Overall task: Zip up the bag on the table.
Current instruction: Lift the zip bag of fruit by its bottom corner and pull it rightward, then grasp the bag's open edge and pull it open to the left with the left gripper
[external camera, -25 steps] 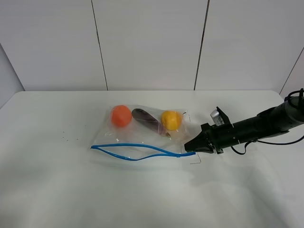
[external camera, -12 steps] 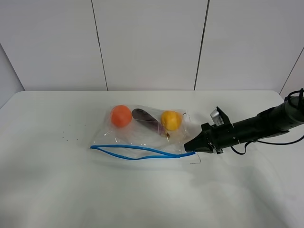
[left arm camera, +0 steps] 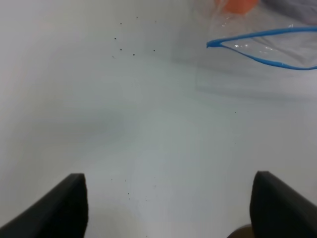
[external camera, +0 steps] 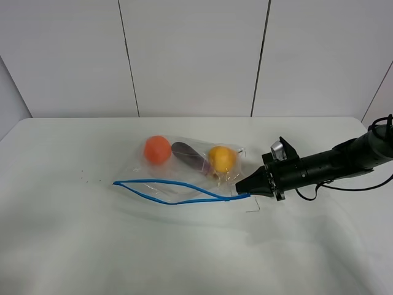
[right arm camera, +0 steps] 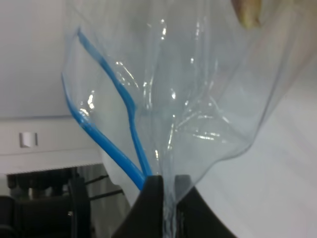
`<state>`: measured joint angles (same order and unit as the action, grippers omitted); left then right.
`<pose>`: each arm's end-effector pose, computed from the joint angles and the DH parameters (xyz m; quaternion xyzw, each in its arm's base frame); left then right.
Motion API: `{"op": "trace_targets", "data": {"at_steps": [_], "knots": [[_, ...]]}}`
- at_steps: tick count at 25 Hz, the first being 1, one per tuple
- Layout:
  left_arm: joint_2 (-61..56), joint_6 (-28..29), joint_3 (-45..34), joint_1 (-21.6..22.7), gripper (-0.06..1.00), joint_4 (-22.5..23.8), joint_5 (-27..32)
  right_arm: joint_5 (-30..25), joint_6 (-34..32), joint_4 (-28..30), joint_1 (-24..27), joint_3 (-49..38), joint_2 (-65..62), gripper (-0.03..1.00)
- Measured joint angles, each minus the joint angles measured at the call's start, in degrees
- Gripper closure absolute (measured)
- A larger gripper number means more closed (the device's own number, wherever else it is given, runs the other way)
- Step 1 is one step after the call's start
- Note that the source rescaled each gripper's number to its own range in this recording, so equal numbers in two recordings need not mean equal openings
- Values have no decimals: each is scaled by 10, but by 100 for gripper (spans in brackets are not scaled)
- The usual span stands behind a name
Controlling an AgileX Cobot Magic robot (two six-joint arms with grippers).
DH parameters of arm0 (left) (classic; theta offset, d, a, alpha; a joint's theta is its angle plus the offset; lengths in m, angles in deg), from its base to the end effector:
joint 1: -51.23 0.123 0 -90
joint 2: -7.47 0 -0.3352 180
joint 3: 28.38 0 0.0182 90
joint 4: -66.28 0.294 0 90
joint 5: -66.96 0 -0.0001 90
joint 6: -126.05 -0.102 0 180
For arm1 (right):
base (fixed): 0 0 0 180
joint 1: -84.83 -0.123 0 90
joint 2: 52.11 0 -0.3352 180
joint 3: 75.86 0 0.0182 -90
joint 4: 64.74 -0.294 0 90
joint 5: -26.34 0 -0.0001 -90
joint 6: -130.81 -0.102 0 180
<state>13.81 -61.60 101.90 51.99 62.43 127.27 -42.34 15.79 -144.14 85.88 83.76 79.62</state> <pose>-0.0081 -0.0061 0.2940 0.0523 0.8477 0.0052 0.5279 0.3802 0.0865 0.0809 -0.0212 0.8368 0.5459 0.0350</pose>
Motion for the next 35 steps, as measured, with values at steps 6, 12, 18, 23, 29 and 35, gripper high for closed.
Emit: {"op": "trace_targets", "data": {"at_steps": [6, 12, 18, 23, 29, 35], "knots": [[0, 0, 0, 0, -6, 0, 0, -1, -29, -12, 0, 0, -5, 97], [0, 0, 0, 0, -6, 0, 0, -1, -48, -16, 0, 0, -34, 97], [0, 0, 0, 0, -6, 0, 0, -1, -72, -17, 0, 0, -41, 97], [0, 0, 0, 0, -6, 0, 0, -1, -79, -17, 0, 0, -42, 97], [0, 0, 0, 0, -6, 0, 0, -1, -85, -17, 0, 0, -42, 97], [0, 0, 0, 0, -6, 0, 0, -1, -85, -26, 0, 0, -42, 97]]}}
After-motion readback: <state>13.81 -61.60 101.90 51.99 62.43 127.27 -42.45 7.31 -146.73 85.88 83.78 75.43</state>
